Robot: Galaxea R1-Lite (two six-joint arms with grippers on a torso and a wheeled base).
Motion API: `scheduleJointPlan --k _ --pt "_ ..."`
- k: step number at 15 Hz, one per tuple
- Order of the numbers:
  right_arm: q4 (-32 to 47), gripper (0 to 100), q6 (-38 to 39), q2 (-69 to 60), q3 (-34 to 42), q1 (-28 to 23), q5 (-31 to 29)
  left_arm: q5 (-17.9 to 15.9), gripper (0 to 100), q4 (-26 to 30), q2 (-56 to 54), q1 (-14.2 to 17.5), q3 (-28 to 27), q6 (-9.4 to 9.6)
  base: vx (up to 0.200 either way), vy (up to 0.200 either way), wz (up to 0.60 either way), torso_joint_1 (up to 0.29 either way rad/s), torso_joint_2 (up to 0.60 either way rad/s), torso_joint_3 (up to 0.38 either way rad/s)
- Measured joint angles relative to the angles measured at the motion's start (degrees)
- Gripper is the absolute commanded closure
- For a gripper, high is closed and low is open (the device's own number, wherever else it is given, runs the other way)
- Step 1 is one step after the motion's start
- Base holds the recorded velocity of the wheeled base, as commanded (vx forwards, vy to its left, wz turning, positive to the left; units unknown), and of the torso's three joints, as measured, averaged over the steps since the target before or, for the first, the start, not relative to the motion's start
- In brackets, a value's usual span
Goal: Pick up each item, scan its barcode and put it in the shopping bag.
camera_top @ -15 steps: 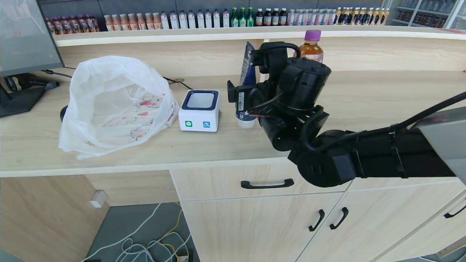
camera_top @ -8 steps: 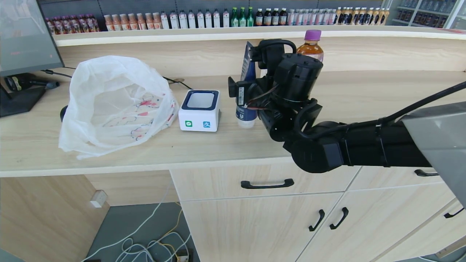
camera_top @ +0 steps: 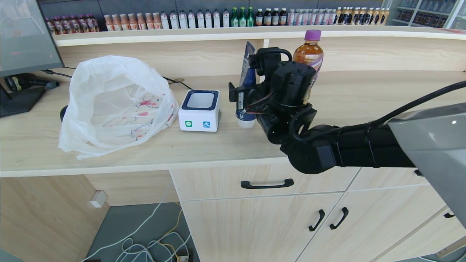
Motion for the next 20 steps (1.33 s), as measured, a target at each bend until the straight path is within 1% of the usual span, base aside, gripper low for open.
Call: scheduleJointPlan --k 9,10,20 --pt "-0.1 0 0.6 1.2 0.0 -0.9 0.0 0.0 0 0.0 0.0 0.0 0.0 -0.02 0.0 0.0 0.0 0.0 0.0 0.0" --pt "-0.1 100 0.6 1.3 0.0 -1.0 0.0 0.0 0 0.0 0.0 0.0 0.0 -0.02 0.0 0.0 0.0 0.0 0.0 0.0" --pt "-0.4 100 1.5 1.3 0.0 -1.2 0.0 0.0 0 0.0 0.0 0.0 0.0 -0.02 0.0 0.0 0.0 0.0 0.0 0.0"
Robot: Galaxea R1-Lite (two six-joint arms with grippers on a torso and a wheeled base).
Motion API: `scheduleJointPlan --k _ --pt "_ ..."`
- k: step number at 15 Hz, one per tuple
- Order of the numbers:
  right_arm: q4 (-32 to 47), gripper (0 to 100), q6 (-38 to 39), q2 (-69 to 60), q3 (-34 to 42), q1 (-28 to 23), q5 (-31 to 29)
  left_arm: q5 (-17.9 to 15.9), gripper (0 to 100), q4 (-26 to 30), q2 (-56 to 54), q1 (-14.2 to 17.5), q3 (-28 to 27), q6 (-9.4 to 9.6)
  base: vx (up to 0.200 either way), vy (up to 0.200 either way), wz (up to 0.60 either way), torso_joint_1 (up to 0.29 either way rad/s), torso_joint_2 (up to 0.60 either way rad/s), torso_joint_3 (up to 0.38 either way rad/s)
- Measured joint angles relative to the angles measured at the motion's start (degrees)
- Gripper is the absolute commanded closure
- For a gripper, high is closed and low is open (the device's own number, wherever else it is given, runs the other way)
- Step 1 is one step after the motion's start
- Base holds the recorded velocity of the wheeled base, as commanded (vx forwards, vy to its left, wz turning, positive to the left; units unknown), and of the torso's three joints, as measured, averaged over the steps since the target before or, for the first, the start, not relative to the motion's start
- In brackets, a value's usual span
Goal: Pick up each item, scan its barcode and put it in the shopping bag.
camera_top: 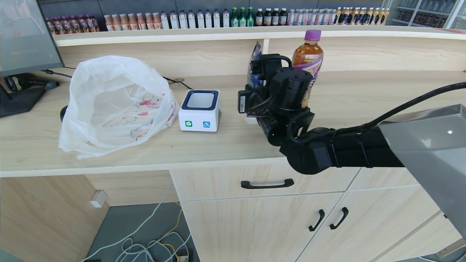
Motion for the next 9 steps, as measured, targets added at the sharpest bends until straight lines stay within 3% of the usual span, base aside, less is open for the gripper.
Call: scheduleJointPlan --k 9 --pt "-2.0 100 0.0 -1.4 0.4 0.2 -0.2 0.0 0 0.0 0.0 0.0 0.0 0.02 0.0 0.0 0.0 0.0 0.0 0.0"
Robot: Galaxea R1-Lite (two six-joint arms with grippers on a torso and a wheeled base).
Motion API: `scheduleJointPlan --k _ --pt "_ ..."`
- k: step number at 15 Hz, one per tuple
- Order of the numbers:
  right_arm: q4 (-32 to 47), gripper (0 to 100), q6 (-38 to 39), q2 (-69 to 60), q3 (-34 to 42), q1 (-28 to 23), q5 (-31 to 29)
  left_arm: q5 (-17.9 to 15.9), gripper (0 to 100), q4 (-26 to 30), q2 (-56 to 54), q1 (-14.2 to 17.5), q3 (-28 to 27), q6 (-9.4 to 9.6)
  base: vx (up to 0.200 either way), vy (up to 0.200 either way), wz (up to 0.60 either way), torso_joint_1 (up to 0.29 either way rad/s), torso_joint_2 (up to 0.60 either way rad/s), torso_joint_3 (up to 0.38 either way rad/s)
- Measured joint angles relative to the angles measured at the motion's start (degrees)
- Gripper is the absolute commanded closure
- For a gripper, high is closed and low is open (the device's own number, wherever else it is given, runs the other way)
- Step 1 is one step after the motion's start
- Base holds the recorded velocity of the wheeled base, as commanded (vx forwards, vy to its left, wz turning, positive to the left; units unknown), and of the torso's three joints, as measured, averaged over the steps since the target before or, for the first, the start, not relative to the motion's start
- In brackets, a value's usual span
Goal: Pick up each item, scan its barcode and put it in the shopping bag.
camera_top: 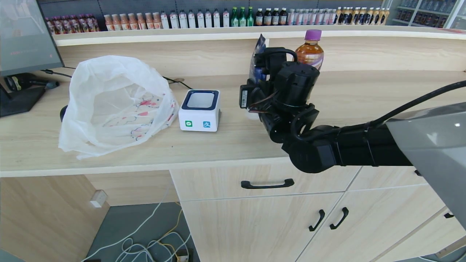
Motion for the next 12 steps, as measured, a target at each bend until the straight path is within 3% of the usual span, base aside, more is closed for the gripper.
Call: scheduleJointPlan --k 7,12 --pt "-0.3 100 -0.1 -6.0 1.6 2.4 -0.1 0.0 0 0.0 0.0 0.0 0.0 -0.02 0.0 0.0 0.0 0.0 0.0 0.0" --pt "-4.6 100 -0.2 -13.0 13.4 6.5 -0.2 0.0 0 0.0 0.0 0.0 0.0 0.0 0.0 0.0 0.0 0.0 0.0 0.0"
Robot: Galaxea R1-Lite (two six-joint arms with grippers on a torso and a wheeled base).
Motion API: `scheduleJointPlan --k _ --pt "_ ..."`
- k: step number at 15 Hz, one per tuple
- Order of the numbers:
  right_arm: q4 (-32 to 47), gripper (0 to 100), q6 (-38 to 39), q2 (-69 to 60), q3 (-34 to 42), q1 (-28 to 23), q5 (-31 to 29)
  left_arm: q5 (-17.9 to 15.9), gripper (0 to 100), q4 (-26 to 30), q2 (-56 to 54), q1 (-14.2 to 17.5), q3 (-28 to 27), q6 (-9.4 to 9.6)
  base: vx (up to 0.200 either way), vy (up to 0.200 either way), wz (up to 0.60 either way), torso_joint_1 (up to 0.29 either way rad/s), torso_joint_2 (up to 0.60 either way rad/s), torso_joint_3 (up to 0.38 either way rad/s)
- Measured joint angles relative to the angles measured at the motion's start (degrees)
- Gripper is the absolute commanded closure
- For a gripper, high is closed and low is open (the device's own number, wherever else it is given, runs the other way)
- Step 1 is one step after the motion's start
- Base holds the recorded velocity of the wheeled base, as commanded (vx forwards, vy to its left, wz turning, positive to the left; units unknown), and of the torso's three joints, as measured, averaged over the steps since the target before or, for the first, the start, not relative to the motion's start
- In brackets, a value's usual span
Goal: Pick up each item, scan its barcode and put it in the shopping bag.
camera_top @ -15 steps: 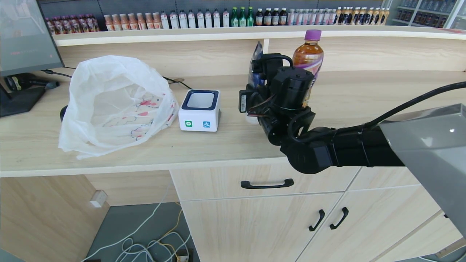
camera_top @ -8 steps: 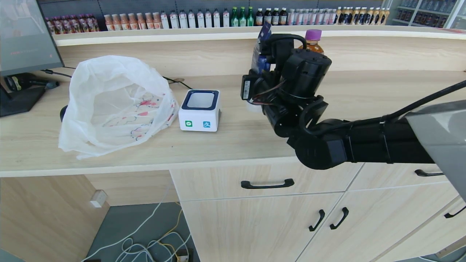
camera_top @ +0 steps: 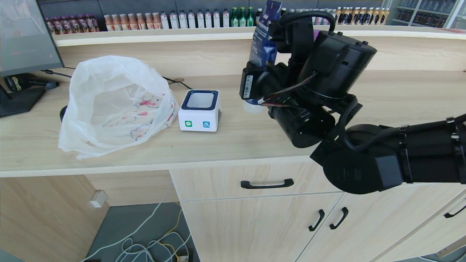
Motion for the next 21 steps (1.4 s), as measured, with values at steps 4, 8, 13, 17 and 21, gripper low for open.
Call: scheduleJointPlan --k 4,8,13,17,21 --pt "-9.5 100 0.1 -5.7 15.5 1.5 0.0 0.0 0 0.0 0.0 0.0 0.0 -0.02 0.0 0.0 0.0 0.0 0.0 0.0" --pt "-17.2 100 3.1 -10.7 28.2 2.0 0.8 0.0 0 0.0 0.0 0.0 0.0 -0.02 0.0 0.0 0.0 0.0 0.0 0.0" --pt "-17.6 100 5.2 -13.7 31.7 2.0 10.8 0.0 0 0.0 0.0 0.0 0.0 0.0 0.0 0.0 0.0 0.0 0.0 0.0" --pt "-17.6 100 7.0 -15.7 35.1 1.9 18.8 0.0 0 0.0 0.0 0.0 0.0 -0.02 0.0 0.0 0.0 0.0 0.0 0.0" --pt "-17.6 100 10.9 -16.6 35.9 1.2 30.0 0.0 0 0.0 0.0 0.0 0.0 0.0 0.0 0.0 0.0 0.0 0.0 0.0"
